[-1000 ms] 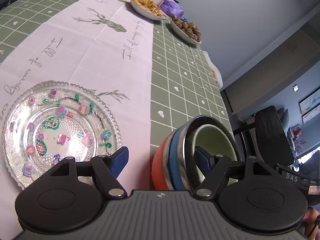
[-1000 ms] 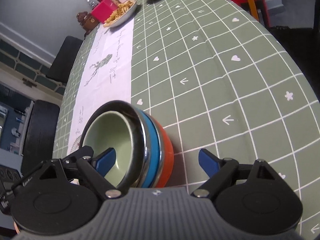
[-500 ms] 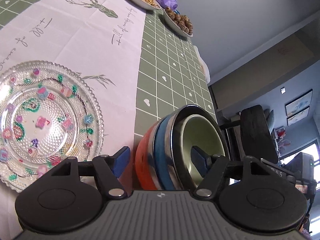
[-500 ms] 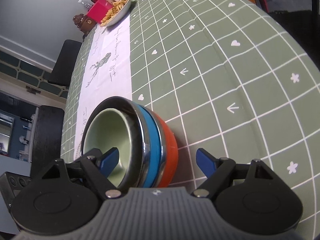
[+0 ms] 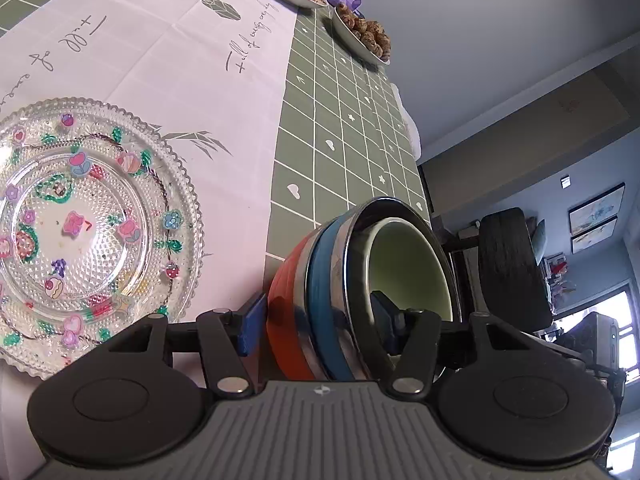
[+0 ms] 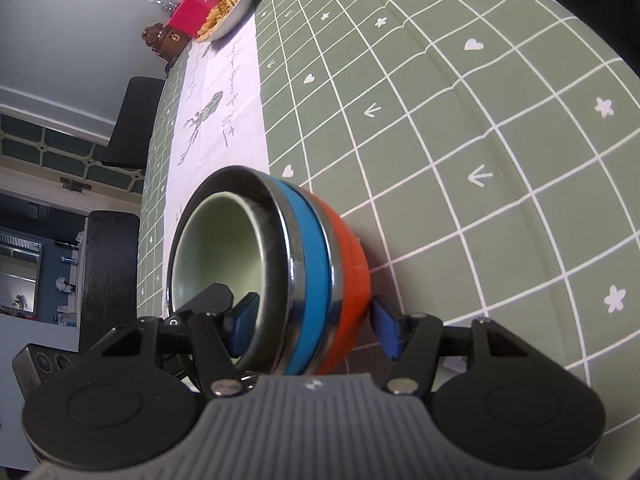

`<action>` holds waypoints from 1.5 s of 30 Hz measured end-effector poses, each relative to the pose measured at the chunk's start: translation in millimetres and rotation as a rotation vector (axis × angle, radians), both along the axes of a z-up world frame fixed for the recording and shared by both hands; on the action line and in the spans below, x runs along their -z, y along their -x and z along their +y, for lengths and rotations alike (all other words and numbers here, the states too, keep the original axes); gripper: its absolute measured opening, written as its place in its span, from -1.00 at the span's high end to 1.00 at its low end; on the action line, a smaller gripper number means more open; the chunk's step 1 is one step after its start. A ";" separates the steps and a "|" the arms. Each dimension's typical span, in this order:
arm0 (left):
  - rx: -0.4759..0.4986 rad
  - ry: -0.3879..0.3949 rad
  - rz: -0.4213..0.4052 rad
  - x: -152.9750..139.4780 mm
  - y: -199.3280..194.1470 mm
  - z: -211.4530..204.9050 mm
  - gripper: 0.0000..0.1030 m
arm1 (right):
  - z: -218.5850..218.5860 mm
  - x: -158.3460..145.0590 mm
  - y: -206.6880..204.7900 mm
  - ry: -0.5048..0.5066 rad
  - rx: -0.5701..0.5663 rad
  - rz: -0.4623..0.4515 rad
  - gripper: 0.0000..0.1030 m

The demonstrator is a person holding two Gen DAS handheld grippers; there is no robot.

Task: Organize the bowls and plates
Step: 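Grip the stacked bowls' rim with both grippers and lift the stack, then carry the bowl stack over the glass plate and lower it onto the plate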

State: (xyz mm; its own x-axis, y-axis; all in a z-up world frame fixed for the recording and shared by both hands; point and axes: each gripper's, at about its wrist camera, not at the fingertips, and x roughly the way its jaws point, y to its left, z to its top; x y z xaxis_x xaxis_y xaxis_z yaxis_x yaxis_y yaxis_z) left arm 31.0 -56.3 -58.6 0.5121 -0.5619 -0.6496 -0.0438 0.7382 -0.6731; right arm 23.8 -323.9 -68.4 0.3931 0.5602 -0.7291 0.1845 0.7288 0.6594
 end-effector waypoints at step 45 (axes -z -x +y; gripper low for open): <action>-0.131 -0.149 0.003 -58.6 16.1 66.2 -0.14 | 87.4 -49.2 -28.5 0.035 -0.154 -0.061 0.08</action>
State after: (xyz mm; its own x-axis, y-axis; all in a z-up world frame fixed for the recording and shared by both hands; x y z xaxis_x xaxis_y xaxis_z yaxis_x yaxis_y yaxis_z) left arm 14.9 9.8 0.0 0.5723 -0.3880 -0.7224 -0.1477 0.8178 -0.5563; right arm 52.3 -236.5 -19.2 0.3485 0.5919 -0.7268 0.0293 0.7681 0.6396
